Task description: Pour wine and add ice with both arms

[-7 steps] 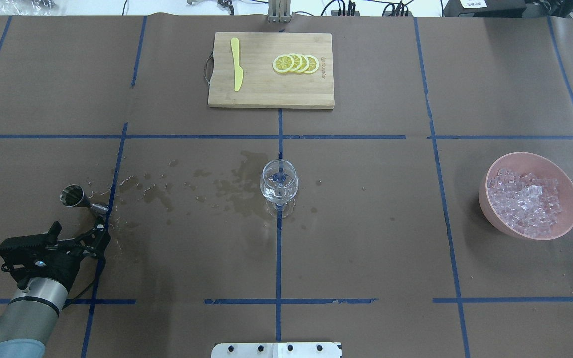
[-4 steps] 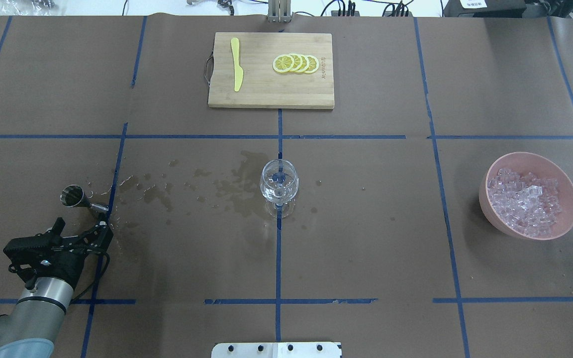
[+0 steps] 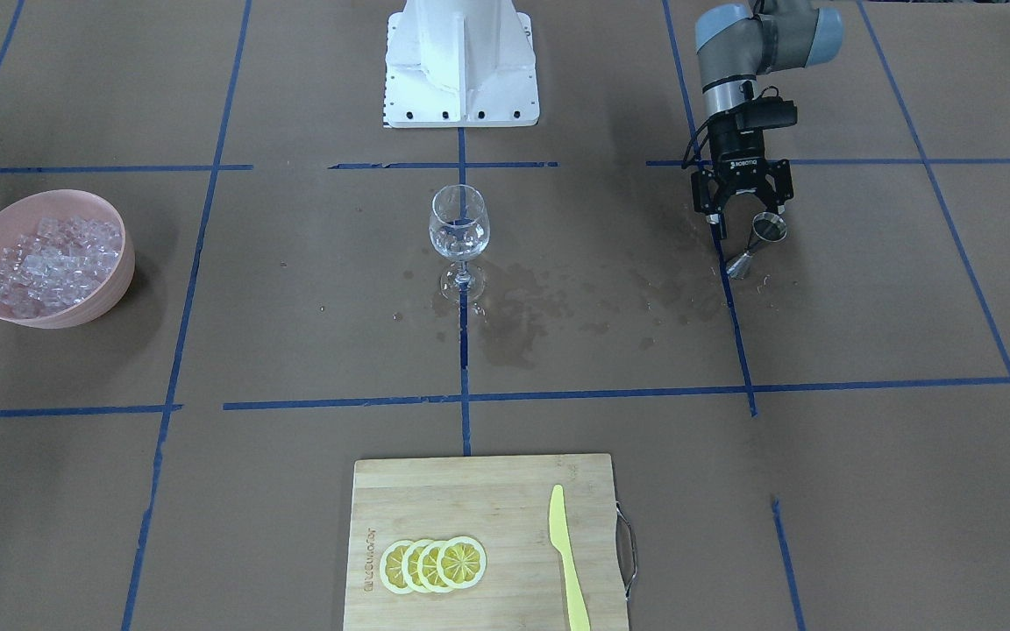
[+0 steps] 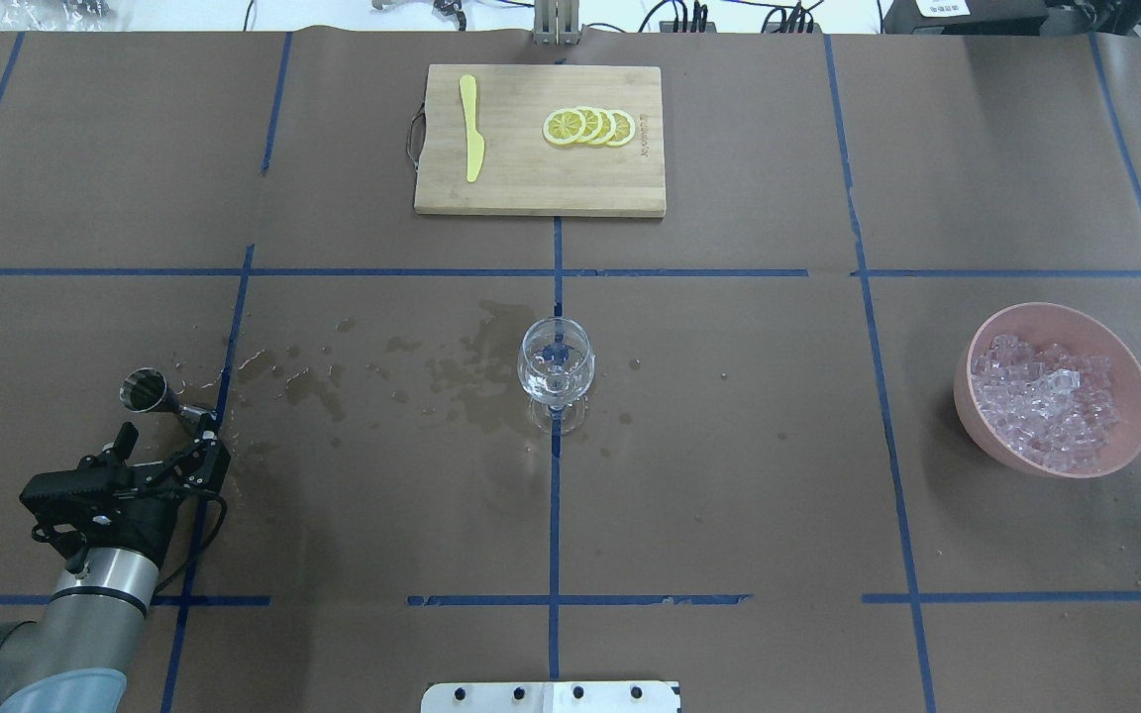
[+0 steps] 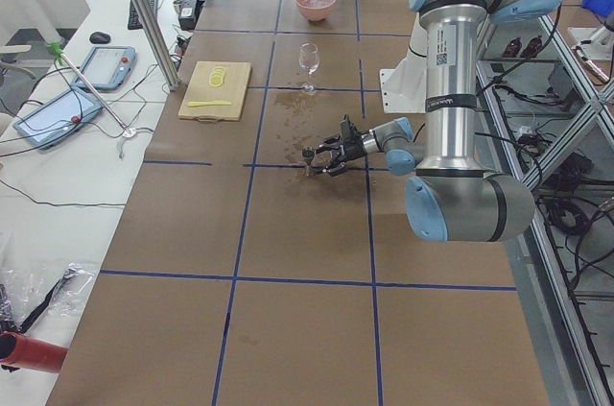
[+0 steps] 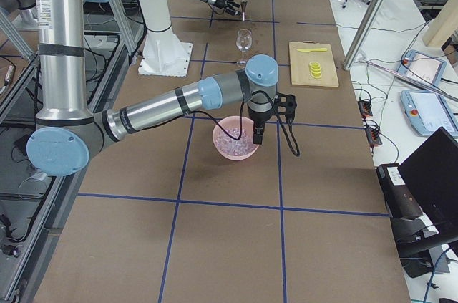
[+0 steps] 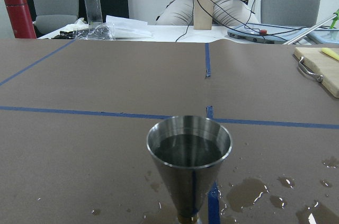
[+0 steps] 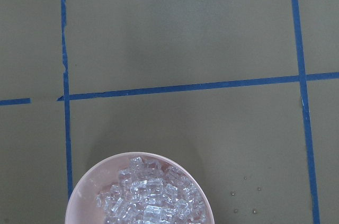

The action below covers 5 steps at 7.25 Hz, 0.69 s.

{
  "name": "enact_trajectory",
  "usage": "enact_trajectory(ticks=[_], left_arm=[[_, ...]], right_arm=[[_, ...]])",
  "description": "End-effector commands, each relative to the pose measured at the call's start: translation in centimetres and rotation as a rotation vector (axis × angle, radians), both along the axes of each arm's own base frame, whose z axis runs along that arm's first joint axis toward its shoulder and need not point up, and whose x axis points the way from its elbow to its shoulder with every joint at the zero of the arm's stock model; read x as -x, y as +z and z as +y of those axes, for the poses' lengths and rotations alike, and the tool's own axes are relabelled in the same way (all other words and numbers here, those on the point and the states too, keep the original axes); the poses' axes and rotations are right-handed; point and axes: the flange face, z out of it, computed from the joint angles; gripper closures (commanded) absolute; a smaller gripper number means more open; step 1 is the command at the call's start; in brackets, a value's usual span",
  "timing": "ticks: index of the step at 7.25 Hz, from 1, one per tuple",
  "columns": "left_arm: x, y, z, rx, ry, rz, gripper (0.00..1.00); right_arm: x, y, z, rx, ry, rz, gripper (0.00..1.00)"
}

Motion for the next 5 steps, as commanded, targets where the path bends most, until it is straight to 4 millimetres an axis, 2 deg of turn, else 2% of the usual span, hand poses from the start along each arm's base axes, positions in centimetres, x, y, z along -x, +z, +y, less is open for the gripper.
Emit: enact_trajectory(ticks=[1, 5], left_arm=[[0.0, 0.5, -0.5, -0.002, -0.014, -0.008, 0.13], [-1.9, 0.5, -2.1, -0.006, -0.047, -0.003, 0.19]], right_arm=[[0.4, -0.6, 0.1, 0.001, 0.003, -0.004, 0.0], [1.0, -1.0, 0.3, 0.007, 0.003, -0.001, 0.0]])
